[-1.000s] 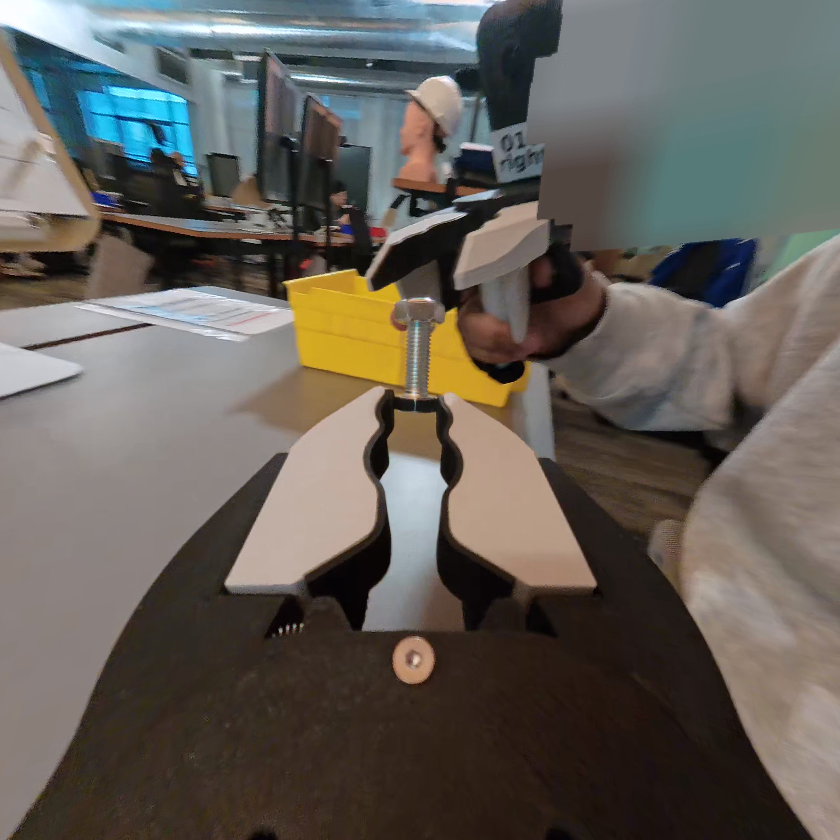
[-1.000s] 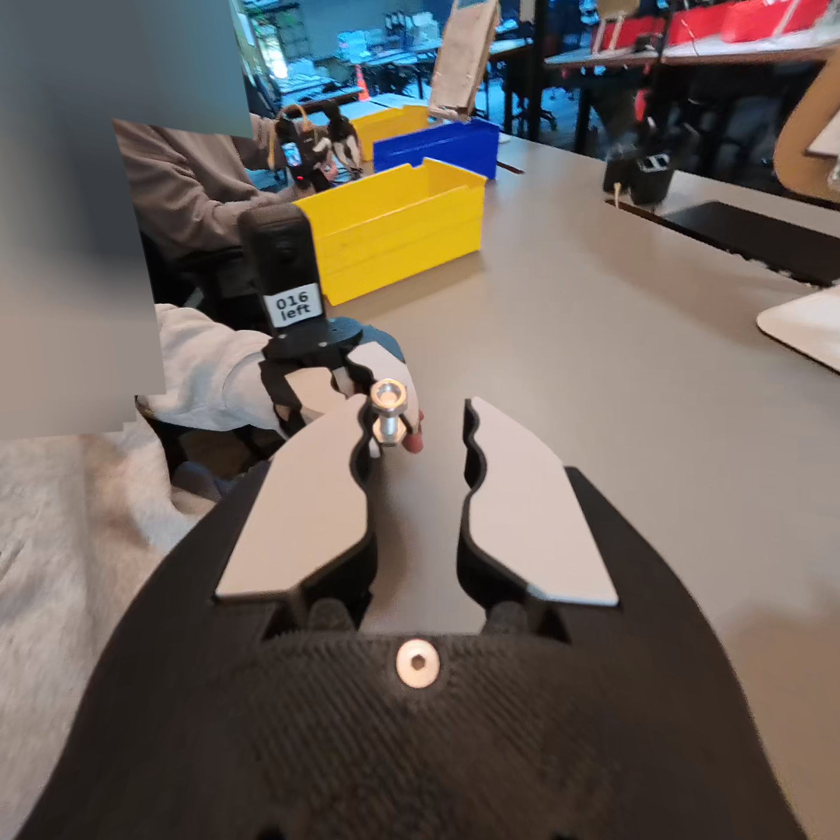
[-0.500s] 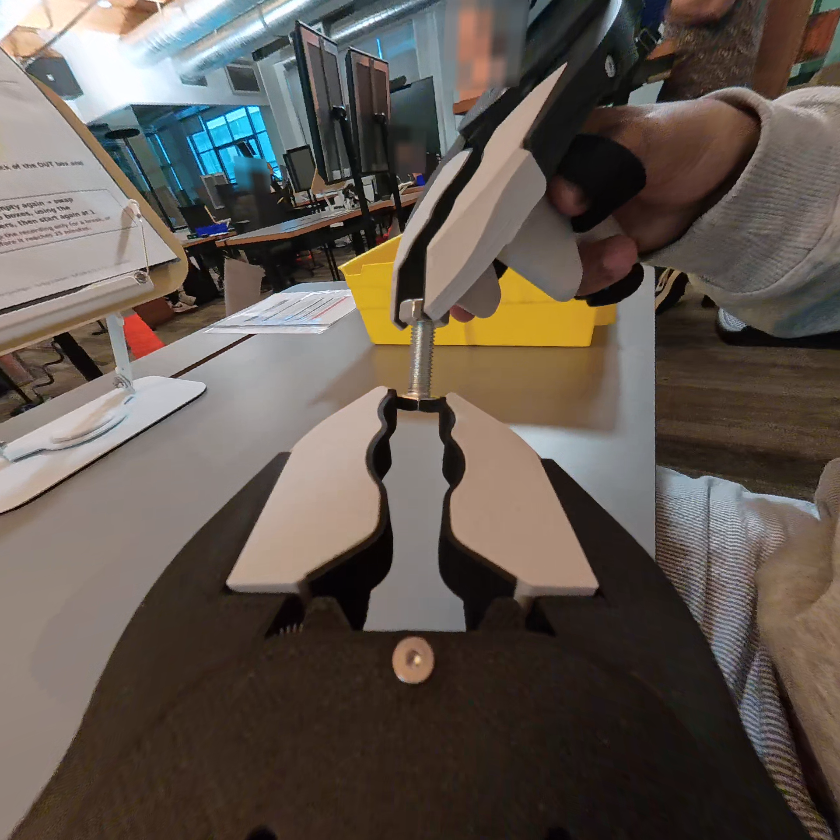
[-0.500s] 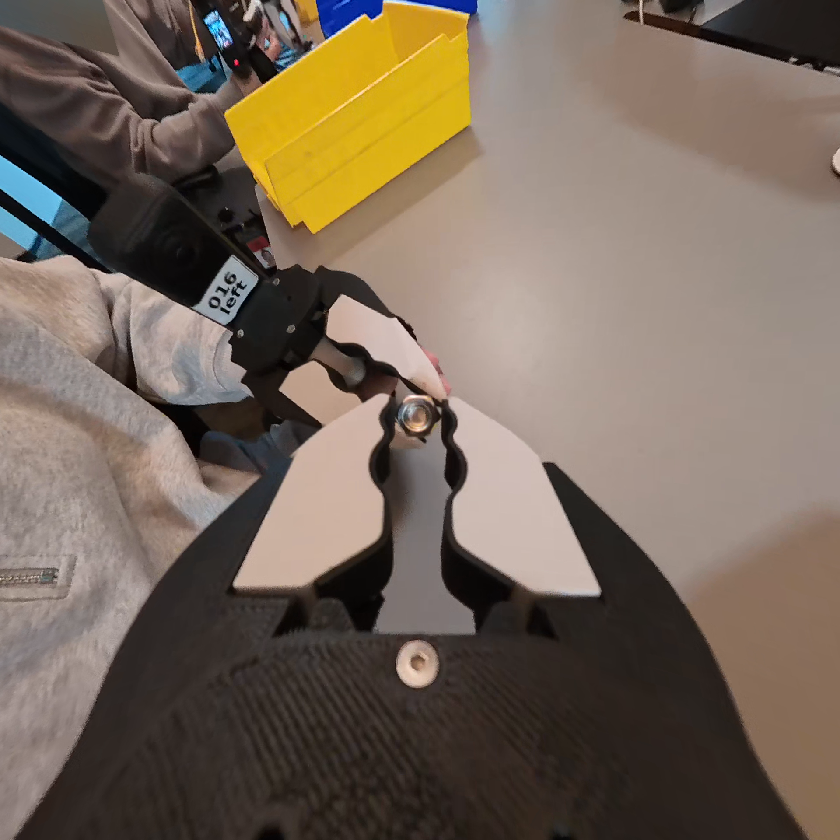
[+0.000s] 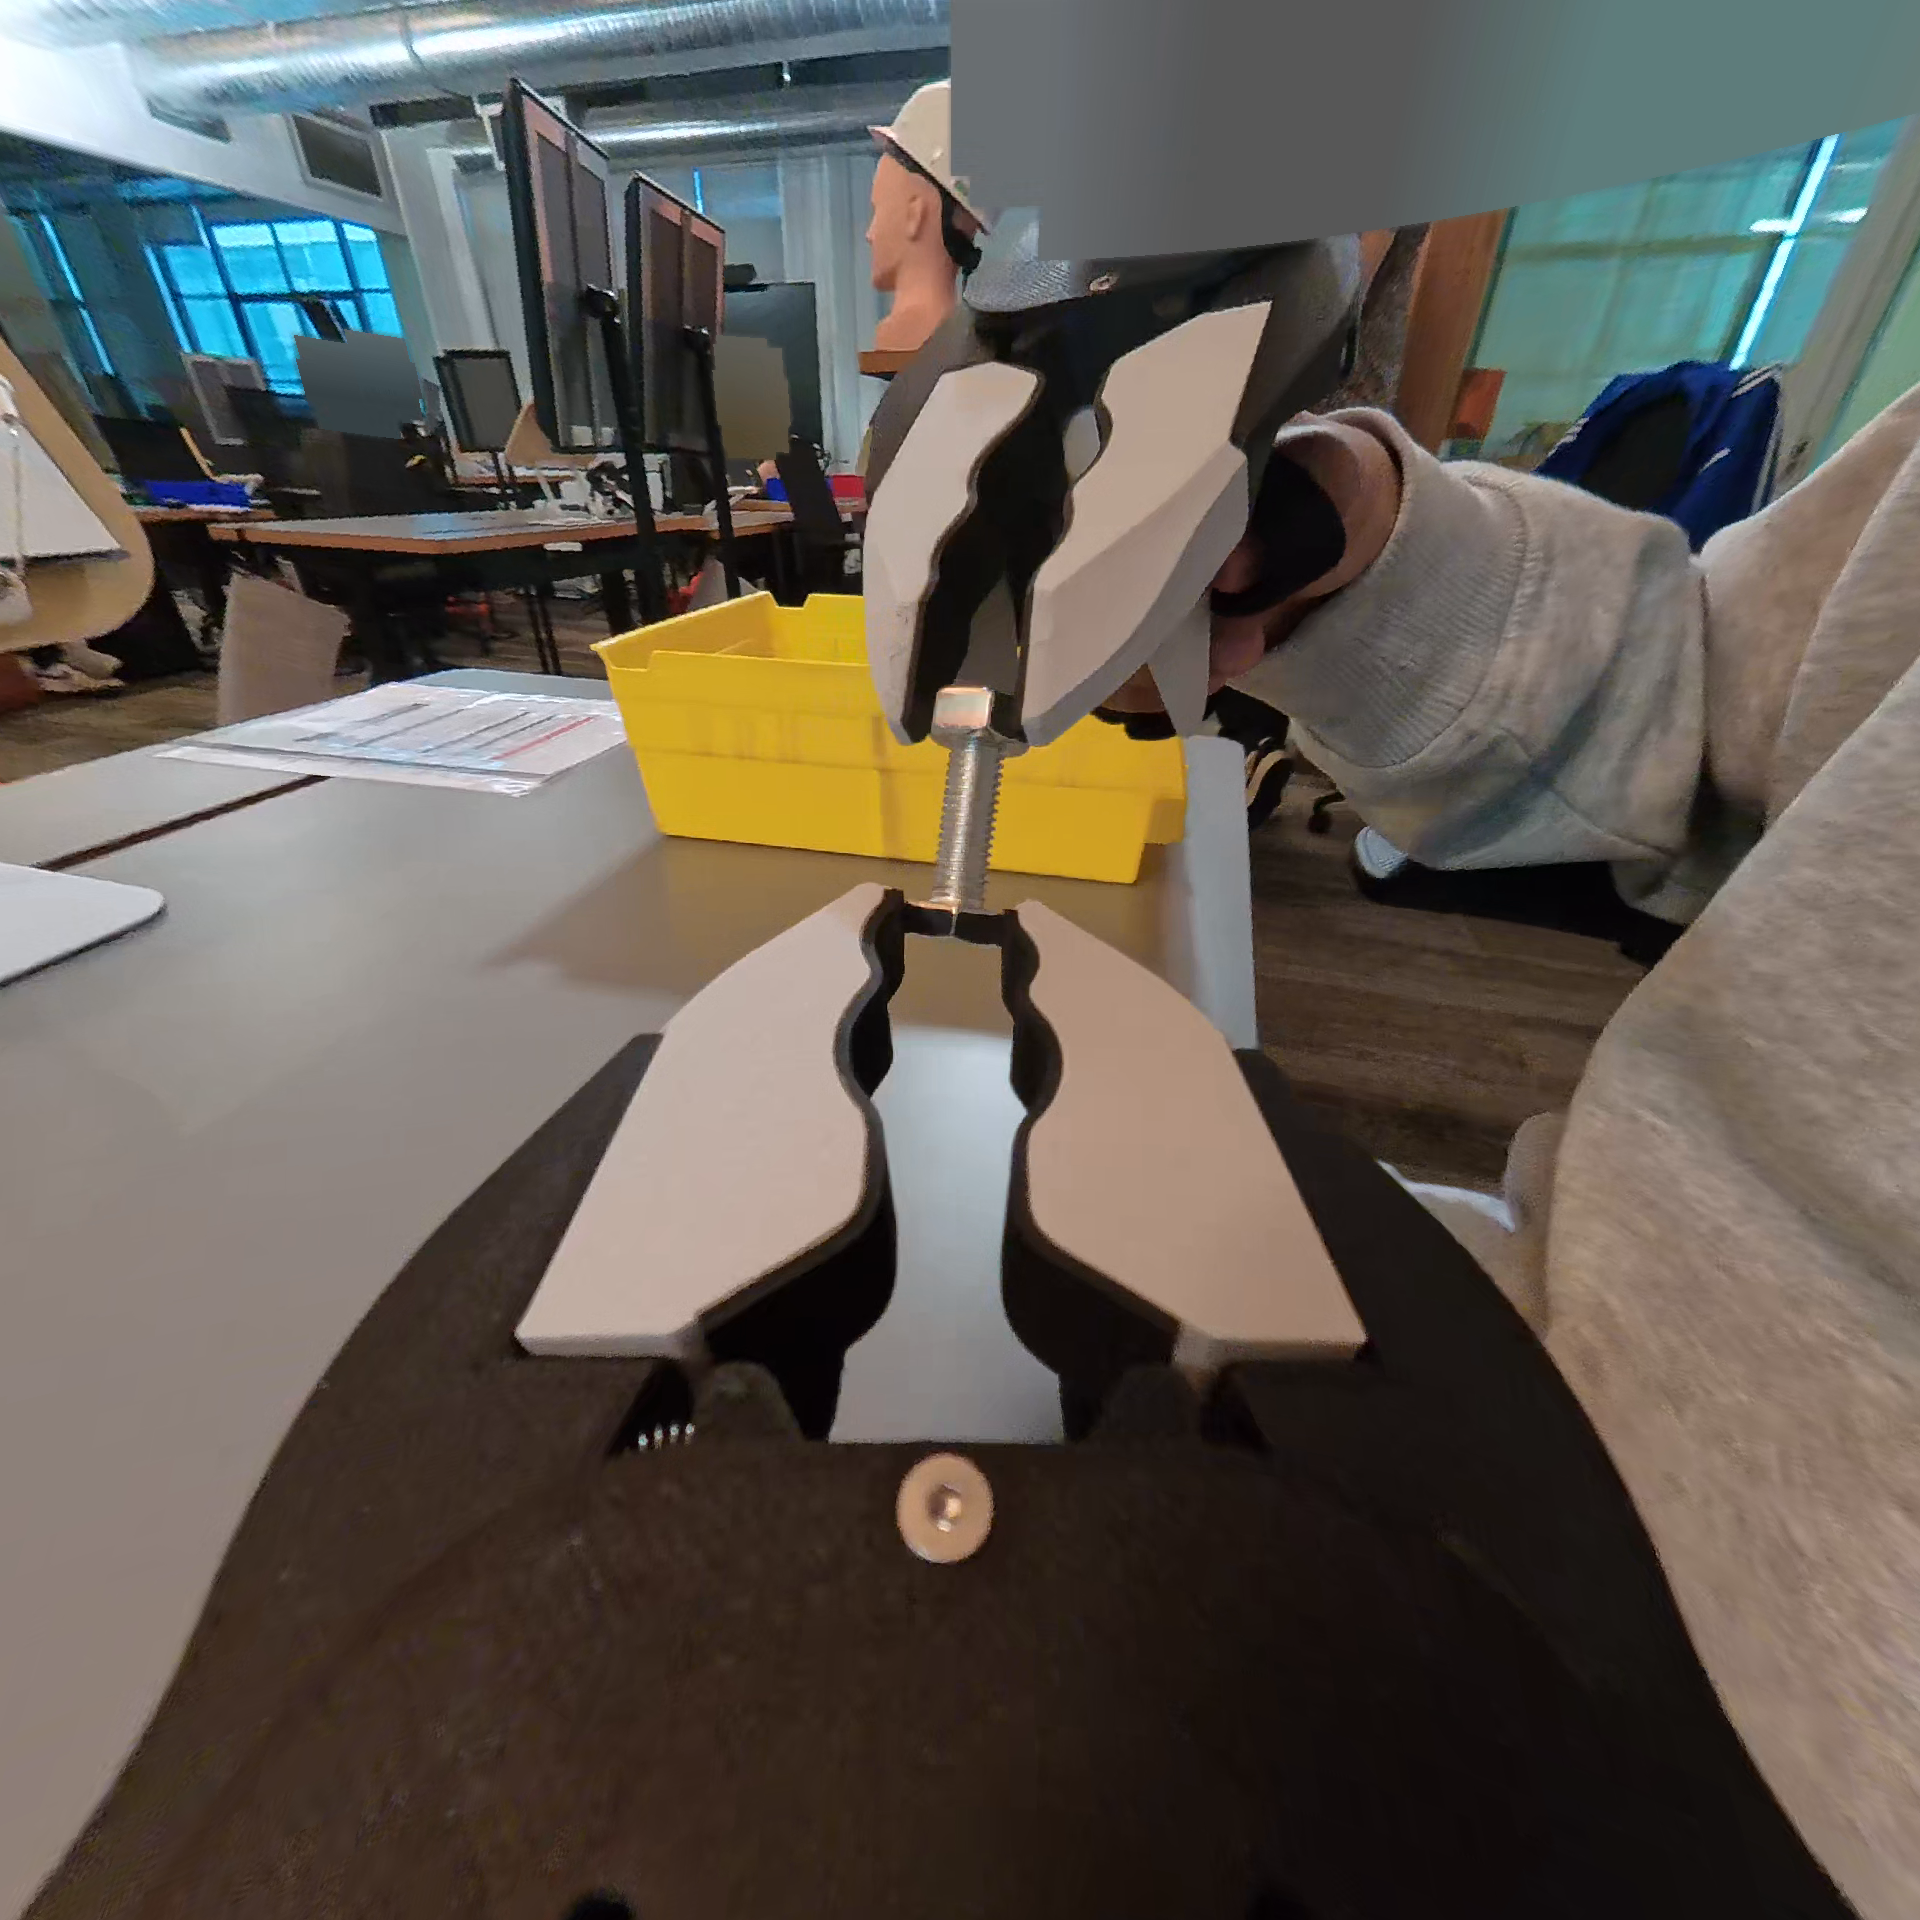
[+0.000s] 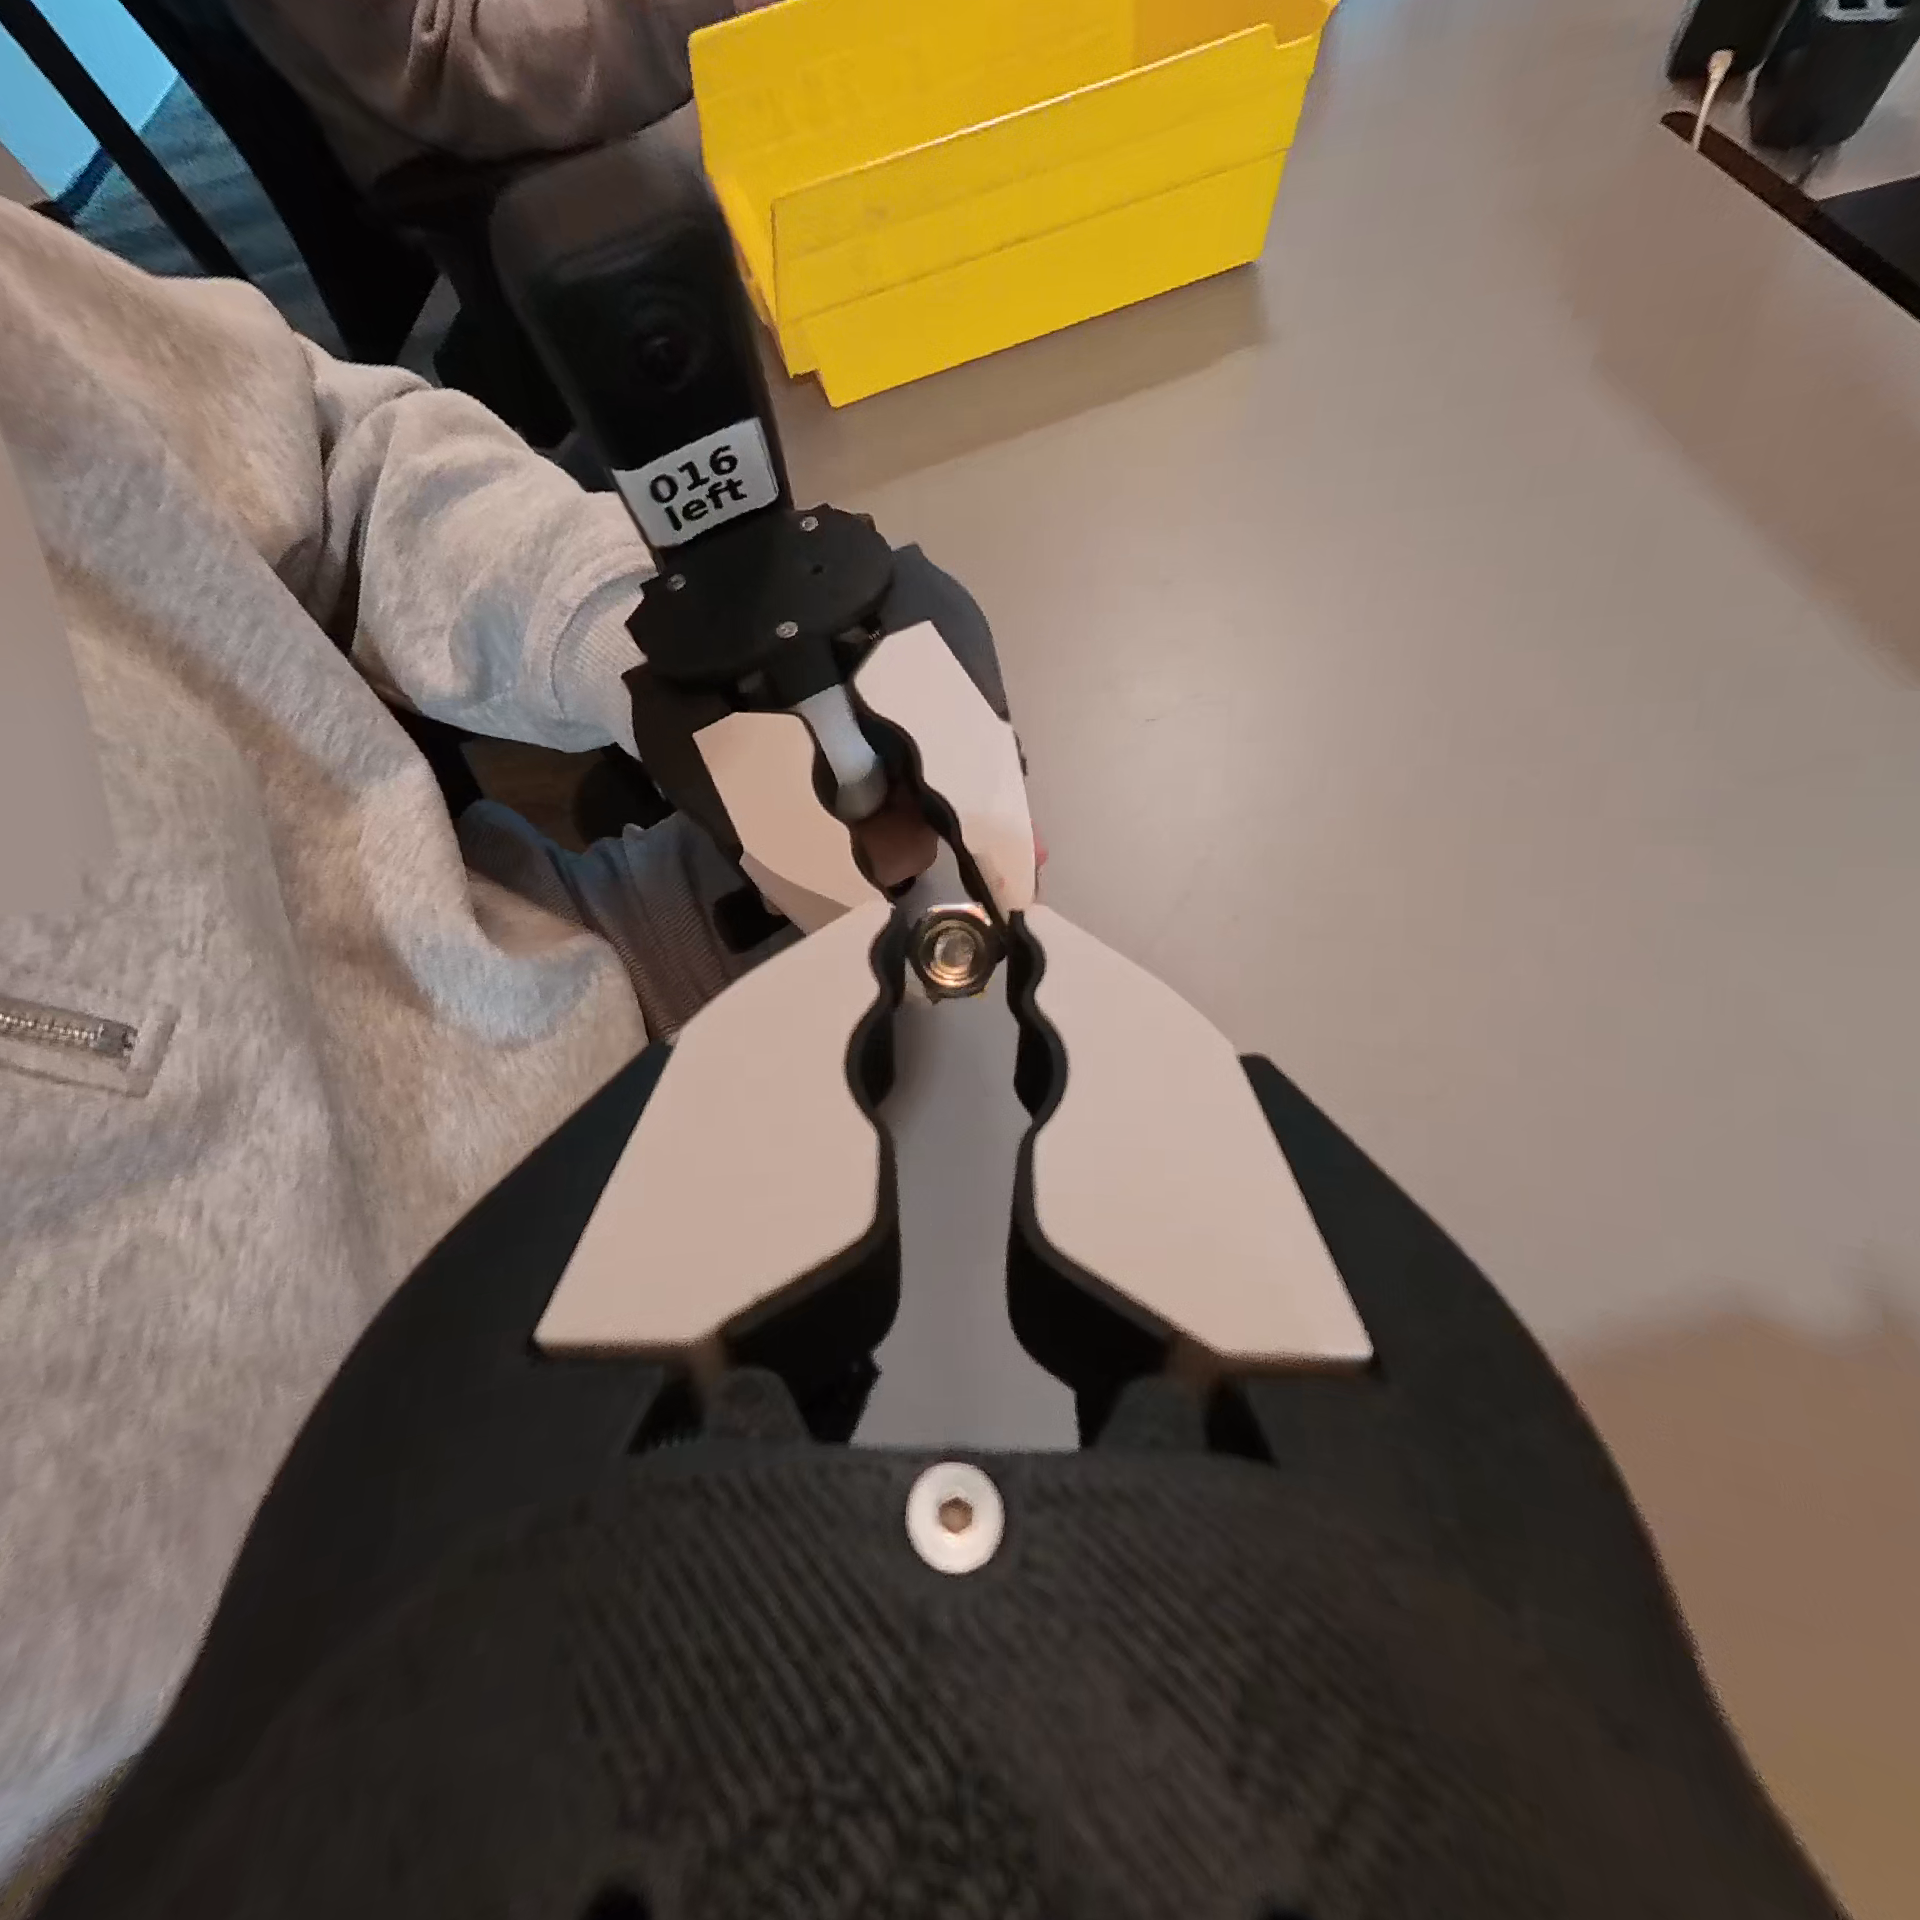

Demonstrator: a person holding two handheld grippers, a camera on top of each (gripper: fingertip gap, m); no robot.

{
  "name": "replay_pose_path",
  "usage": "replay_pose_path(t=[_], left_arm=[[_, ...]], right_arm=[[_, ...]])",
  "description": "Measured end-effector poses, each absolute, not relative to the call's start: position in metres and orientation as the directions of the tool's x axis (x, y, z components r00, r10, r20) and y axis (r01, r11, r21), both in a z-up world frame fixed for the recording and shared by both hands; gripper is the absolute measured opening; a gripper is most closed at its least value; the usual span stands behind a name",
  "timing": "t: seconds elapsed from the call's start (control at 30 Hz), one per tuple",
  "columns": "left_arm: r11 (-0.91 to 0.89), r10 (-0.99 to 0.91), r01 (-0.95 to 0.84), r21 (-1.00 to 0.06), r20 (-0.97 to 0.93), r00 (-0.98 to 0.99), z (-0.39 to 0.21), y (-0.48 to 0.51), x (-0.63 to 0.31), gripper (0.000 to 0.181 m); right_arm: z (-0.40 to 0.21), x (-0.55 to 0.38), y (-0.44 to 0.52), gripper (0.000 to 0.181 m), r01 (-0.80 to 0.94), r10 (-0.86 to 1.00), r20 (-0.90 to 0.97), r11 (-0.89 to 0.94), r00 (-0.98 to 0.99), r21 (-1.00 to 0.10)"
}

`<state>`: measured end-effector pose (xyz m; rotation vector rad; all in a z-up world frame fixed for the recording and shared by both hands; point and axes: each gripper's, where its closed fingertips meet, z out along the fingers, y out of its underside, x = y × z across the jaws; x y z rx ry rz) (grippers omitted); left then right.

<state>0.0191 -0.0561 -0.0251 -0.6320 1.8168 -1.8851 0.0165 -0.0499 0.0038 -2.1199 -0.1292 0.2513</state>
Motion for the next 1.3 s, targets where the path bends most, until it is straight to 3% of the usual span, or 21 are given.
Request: replay_pose_path(t=[0.33, 0.63, 0.97, 1.3], left_arm=[[-0.284, -0.389, -0.203, -0.937, 0.306, -0.869, -0.005, -0.061, 0.002, 0.018], [-0.347, -0.096, -0.335, -0.876, 0.389, -0.916, 0.019, -0.068, -0.03, 0.018], [-0.37, 0.338, -0.612, -0.699, 0.513, -0.789, 0.043, -0.062, -0.06, 0.018], [-0.337, 0.572, -0.766, -0.547, 0.528, -0.628, 0.055, -0.049, -0.066, 0.018]], right_arm=[[0.025, 0.004, -0.043, 0.018, -0.034, 0.282, -0.21, -0.522, 0.936, -0.852], [0.048, -0.027, -0.051, 0.018, 0.104, 0.587, -0.22, -0.467, 0.779, -0.878], [0.067, -0.052, -0.052, 0.018, 0.165, 0.75, -0.162, -0.341, 0.642, -0.926], [0.075, -0.057, -0.05, 0.018, 0.255, 0.798, 0.007, -0.184, 0.602, -0.949]])
